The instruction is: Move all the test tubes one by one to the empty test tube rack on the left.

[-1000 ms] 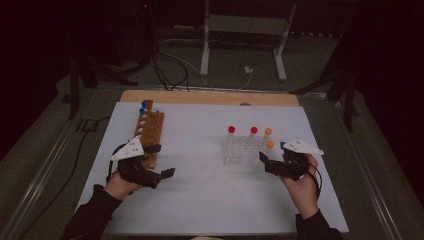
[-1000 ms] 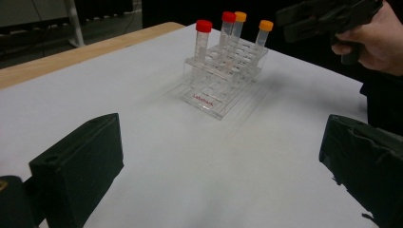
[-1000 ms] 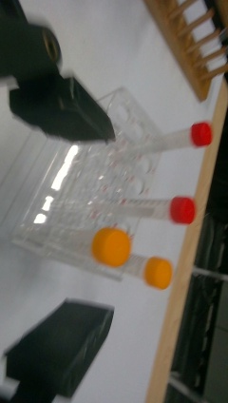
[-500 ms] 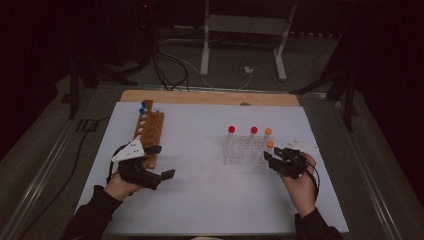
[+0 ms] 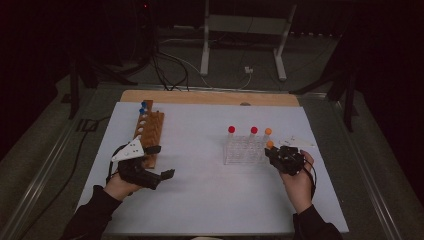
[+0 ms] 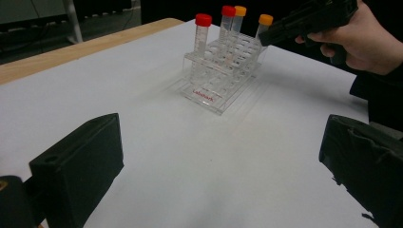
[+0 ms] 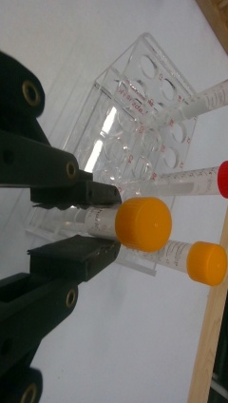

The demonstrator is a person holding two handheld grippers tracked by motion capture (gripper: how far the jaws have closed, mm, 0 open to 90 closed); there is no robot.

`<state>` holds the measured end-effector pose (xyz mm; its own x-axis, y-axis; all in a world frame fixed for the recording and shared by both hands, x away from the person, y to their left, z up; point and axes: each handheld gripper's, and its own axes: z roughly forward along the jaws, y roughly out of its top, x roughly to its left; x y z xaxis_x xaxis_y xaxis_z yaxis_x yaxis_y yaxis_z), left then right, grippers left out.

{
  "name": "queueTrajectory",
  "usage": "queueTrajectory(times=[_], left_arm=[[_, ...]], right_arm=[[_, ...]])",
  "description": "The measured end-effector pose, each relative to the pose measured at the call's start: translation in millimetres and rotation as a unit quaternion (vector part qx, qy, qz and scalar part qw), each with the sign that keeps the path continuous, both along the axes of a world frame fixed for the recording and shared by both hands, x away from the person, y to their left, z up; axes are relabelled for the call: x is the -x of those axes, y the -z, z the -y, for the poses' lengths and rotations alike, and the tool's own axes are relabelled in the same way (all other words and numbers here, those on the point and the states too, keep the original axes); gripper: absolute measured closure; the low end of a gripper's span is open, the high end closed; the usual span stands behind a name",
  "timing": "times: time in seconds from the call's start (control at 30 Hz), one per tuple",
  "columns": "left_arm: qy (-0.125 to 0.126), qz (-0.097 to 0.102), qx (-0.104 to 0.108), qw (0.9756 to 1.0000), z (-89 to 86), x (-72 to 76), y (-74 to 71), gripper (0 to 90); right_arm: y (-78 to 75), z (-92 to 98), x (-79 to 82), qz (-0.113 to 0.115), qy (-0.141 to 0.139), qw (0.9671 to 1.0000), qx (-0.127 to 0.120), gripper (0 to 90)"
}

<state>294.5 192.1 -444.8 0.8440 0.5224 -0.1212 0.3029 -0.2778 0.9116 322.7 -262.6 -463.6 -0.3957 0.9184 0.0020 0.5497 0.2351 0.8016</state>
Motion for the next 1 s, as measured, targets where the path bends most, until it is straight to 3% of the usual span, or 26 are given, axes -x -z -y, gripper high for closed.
queueTrajectory(times=[0.3, 1.0], left_arm=[[0.0, -0.003, -0.002, 1.0, 0.0, -1.0, 1.5, 1.7], [0.001, -0.003, -0.001, 1.0, 0.3, -0.7, 0.3, 1.7]], right_arm=[[-3.4, -0.9, 0.9, 0.009, -0.001, 0.9999, 0.008, 74.4], [-45.6, -1.3, 21.2, 0.08, -0.013, 0.9967, 0.006, 74.5]])
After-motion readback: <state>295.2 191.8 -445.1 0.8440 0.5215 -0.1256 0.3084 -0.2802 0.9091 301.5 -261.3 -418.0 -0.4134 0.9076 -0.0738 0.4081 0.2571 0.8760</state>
